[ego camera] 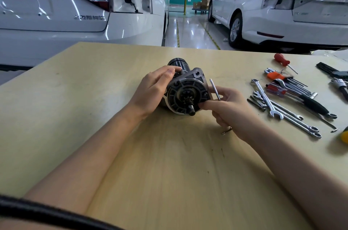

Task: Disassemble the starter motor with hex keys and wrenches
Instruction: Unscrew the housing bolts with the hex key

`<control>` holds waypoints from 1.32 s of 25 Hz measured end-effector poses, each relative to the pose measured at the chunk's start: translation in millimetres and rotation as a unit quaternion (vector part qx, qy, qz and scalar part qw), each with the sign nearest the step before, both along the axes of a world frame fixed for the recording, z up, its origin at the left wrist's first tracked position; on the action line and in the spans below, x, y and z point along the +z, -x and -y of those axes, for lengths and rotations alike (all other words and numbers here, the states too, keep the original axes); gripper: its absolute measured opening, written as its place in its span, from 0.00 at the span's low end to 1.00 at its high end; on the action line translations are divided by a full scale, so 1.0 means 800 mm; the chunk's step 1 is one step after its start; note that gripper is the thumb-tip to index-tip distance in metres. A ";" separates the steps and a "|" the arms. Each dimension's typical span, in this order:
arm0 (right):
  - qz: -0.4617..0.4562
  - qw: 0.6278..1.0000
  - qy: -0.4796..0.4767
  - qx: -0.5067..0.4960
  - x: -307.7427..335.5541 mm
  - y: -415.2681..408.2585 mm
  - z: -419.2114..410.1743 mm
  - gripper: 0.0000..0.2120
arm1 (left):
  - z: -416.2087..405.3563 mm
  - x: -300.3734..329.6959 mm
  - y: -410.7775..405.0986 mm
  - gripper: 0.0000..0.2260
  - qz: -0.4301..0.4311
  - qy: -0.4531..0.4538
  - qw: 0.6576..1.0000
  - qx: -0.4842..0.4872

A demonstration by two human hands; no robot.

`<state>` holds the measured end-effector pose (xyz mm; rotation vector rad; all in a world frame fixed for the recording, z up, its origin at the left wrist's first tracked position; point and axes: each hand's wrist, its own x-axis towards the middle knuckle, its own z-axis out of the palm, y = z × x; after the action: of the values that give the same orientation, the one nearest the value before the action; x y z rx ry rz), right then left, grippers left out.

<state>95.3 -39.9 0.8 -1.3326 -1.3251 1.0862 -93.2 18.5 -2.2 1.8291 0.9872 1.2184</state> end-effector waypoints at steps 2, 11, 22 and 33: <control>-0.003 1.000 -0.001 -0.022 0.001 -0.002 0.000 0.13 | 0.001 0.001 0.000 0.19 0.001 0.003 1.000 0.001; -0.063 0.997 -0.004 -0.034 0.001 0.003 0.000 0.13 | 0.002 0.003 0.000 0.20 0.000 0.004 1.000 0.002; 0.036 0.996 -0.063 -0.046 0.004 0.020 0.011 0.19 | 0.003 0.004 0.000 0.18 -0.002 0.010 1.000 -0.002; 0.350 0.910 -0.055 -0.214 0.019 -0.056 0.001 0.16 | 0.002 0.004 -0.002 0.13 0.011 0.020 1.000 -0.002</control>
<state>140.0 -40.9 15.6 -1.9058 -1.4513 0.2144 -91.5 16.6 1.4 1.7814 0.9887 1.2064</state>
